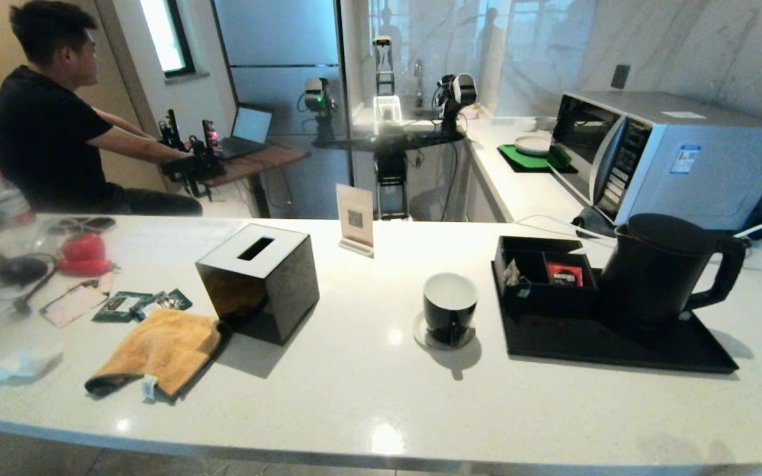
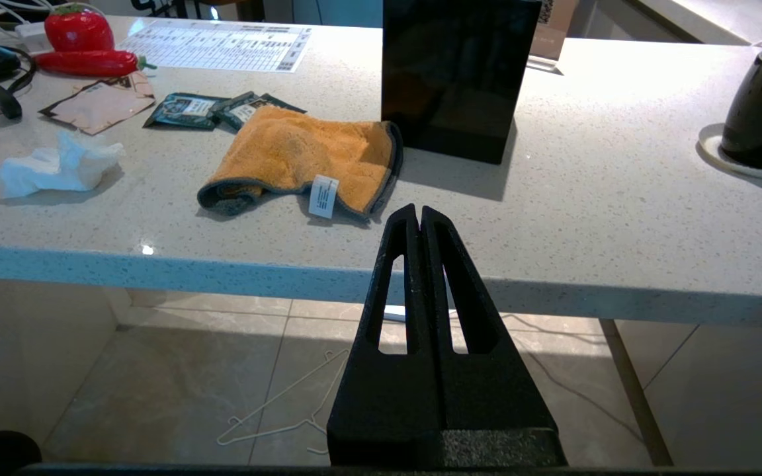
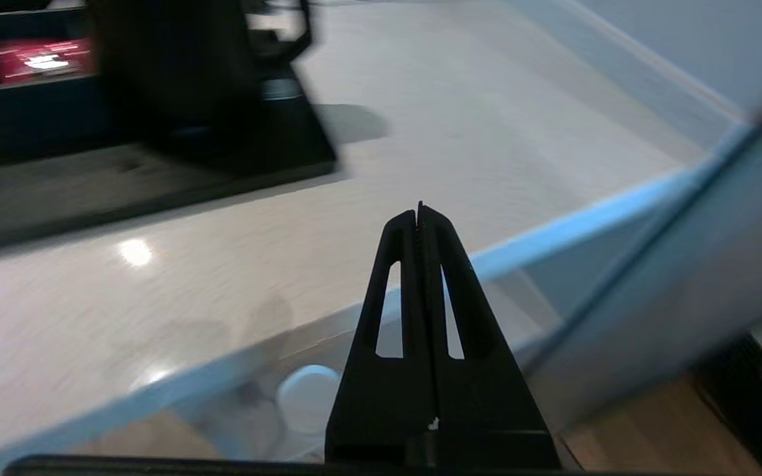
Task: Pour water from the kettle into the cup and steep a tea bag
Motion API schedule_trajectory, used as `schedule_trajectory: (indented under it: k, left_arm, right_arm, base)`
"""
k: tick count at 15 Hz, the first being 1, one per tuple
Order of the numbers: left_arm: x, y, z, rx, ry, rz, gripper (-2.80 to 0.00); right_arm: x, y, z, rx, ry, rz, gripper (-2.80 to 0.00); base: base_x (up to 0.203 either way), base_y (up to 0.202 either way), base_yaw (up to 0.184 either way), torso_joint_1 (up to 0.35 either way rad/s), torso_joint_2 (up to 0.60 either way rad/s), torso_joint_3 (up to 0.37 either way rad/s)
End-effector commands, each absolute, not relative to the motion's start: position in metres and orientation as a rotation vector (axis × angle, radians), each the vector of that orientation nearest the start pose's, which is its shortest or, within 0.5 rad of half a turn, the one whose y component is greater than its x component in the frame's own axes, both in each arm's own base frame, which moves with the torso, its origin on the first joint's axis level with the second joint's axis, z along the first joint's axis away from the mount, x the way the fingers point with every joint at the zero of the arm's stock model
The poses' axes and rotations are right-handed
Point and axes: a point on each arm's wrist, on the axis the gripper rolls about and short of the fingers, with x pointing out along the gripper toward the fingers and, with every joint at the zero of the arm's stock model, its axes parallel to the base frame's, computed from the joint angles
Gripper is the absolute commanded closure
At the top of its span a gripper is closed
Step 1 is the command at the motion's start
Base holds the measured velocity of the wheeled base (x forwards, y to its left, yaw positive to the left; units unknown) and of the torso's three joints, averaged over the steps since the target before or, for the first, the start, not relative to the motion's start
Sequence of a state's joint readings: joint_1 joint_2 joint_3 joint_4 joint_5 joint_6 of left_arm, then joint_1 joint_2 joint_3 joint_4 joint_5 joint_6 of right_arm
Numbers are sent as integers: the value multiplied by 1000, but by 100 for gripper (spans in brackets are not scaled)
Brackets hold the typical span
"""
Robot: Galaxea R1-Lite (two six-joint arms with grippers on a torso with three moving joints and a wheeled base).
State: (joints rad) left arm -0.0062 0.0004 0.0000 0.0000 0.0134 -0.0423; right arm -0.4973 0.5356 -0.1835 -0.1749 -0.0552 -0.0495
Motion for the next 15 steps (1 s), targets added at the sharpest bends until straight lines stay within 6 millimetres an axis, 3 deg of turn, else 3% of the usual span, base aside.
schedule_trajectory:
  k: [1,9,10,11,15]
  left_arm:
    - [-23,0,76,-43,1,8,0]
    - [-23,0,76,-43,1,8,0]
    - [-23,0,76,-43,1,8,0]
    - [-23,0,76,-43,1,8,0]
    - [-23,0,76,-43,1,8,0]
  right_arm:
    - [49,-31,153,18,292,-587,0]
    - [119,-74,141,51,431,-594,0]
    - [127,-79,139,52,431,-591,-79]
    - [135,-84,136,52,426,-590,-280]
    - [165,-101,125,21,380,-589,-280]
  base:
    - [0,0,0,0,0,0]
    - [0,0,0,0,0,0]
    - [0,0,0,0,0,0]
    - [0,0,0,0,0,0]
    - [0,0,0,0,0,0]
